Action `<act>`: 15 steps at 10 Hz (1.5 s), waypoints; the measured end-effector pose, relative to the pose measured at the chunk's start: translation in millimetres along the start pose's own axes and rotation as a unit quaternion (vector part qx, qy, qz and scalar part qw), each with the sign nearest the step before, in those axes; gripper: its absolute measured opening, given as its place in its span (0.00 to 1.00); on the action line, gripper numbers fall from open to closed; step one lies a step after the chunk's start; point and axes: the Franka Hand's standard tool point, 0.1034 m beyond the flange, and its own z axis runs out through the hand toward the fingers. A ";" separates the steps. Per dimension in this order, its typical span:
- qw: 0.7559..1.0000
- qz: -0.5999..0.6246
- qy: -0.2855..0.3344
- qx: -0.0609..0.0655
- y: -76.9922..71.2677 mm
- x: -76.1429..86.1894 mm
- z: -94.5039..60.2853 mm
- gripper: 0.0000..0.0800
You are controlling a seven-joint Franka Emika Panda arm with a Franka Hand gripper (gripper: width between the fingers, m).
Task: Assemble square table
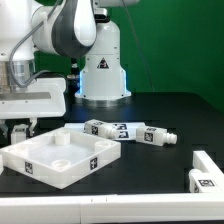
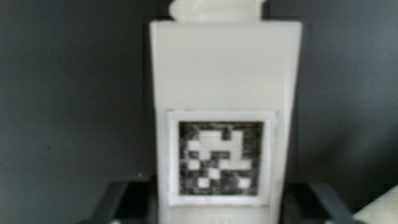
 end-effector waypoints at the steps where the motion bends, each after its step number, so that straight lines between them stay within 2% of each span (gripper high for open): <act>1: 1.000 0.005 -0.001 0.009 -2.7 3.2 -8.3 0.66; 2: 1.000 0.006 0.004 0.016 -7.7 11.2 -21.5 0.66; 3: 1.000 0.002 0.010 0.020 -12.3 21.2 -33.4 0.80; 4: 0.999 0.009 0.008 0.031 -18.2 34.0 -45.1 0.80; 5: 0.999 0.031 0.003 0.037 -32.6 65.9 -64.9 0.81; 6: 0.998 0.048 0.010 0.034 -49.0 95.4 -76.7 0.81; 7: 0.999 0.028 0.025 0.028 -52.2 102.6 -72.8 0.81; 8: 0.999 0.031 0.022 0.029 -48.5 97.9 -71.0 0.81; 10: 0.999 0.031 0.022 0.029 -48.7 98.9 -71.2 0.81; 11: 0.998 0.053 0.018 0.032 -55.6 102.9 -70.0 0.81; 12: 0.996 0.080 0.009 0.041 -79.4 119.2 -69.7 0.81; 13: 0.994 0.099 0.008 0.050 -112.1 150.2 -79.7 0.81; 14: 0.994 0.093 0.011 0.050 -124.3 168.1 -88.1 0.81; 15: 0.995 0.085 0.012 0.047 -125.0 173.0 -91.4 0.81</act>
Offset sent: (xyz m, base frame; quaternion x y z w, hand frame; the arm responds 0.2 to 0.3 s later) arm 0.0479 0.0054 0.0582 0.0011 -0.0244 -0.0030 0.9997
